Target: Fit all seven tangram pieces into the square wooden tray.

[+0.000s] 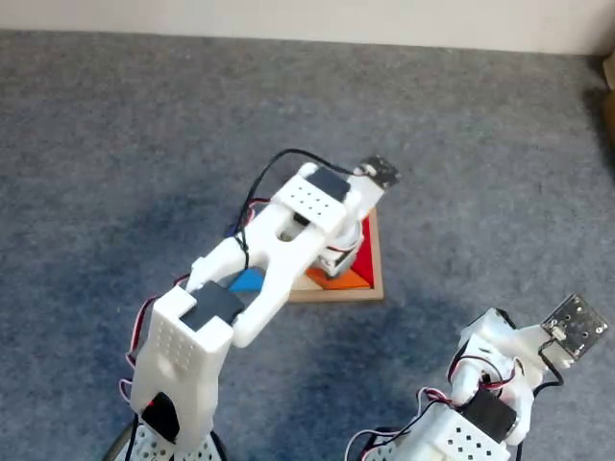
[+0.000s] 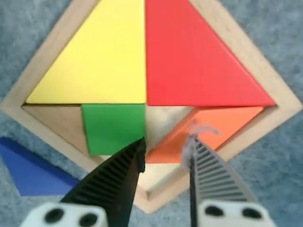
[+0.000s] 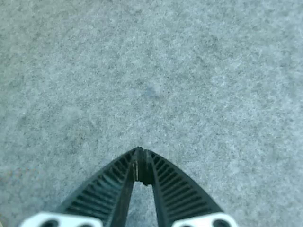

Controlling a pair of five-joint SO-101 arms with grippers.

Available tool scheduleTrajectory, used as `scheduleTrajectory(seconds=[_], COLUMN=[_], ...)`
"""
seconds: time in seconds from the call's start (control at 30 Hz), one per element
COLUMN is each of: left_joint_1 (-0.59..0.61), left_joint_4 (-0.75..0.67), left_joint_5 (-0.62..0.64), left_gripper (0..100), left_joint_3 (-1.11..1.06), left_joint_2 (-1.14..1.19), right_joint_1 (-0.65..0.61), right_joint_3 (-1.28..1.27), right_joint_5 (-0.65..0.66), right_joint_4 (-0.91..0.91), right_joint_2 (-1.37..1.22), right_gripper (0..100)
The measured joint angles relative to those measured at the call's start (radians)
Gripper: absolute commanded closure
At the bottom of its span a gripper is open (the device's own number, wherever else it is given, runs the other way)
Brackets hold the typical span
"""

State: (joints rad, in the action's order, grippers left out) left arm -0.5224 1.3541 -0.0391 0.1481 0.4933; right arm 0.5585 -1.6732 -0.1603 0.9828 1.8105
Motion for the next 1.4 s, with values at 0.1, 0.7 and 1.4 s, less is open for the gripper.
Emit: scheduleTrajectory(seconds=[0.1,0.7,1.4], left_joint_1=[-0.02,0.104,0.422], left_joint_4=[0.012,0.12,0.219], left_joint_5=[0.002,0.0,-0.457], left_gripper=[84,84,74], left_joint_3=[0.0,0.014,-0.037], left_joint_2=[0.0,-0.204,-0.253], right_joint_1=[0.0,0.0,0.0], right_joint_3=[0.0,0.0,0.0], right_joint_5=[0.0,0.0,0.0], right_joint_4=[0.0,0.0,0.0], right_joint_2=[0.0,0.0,0.0], right_gripper=[99.4,99.4,99.4])
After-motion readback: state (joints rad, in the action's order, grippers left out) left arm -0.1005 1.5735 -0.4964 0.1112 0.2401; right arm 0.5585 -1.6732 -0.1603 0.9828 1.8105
